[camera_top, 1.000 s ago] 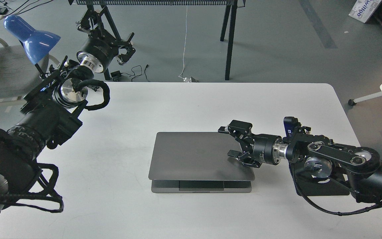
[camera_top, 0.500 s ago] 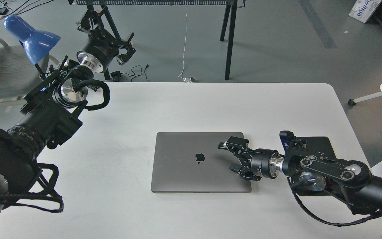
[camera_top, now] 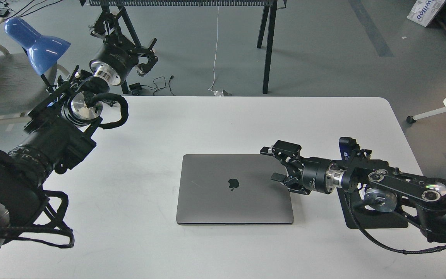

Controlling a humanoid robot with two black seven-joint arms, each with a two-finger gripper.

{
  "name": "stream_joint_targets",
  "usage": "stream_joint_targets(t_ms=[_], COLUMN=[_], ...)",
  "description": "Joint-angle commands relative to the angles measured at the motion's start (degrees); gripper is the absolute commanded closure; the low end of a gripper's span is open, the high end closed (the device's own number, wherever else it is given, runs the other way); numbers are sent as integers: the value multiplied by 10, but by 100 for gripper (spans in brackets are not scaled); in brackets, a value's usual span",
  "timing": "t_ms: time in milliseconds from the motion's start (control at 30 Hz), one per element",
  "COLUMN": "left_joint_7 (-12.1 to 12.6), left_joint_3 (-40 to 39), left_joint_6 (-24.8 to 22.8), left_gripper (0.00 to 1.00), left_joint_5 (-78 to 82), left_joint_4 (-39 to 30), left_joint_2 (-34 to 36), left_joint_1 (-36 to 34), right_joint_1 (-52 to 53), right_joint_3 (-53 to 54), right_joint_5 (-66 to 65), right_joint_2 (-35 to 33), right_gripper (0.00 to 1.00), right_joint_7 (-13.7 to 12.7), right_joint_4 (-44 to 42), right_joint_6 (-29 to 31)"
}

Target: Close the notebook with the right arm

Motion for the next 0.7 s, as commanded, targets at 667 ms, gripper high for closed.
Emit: stream_joint_targets(t_ms=[667], left_joint_7=[-1], left_joint_3=[-1], left_joint_6=[0], left_gripper=[0], left_joint_5=[-1], left_joint_4=[0], left_joint_2=[-3], left_joint_1=[0], right_joint_1=[-2], right_joint_3=[400], right_joint_5=[192], right_joint_2=[0], right_gripper=[0], right_joint_7=[-7], right_joint_4=[-167], right_joint_6=[-30])
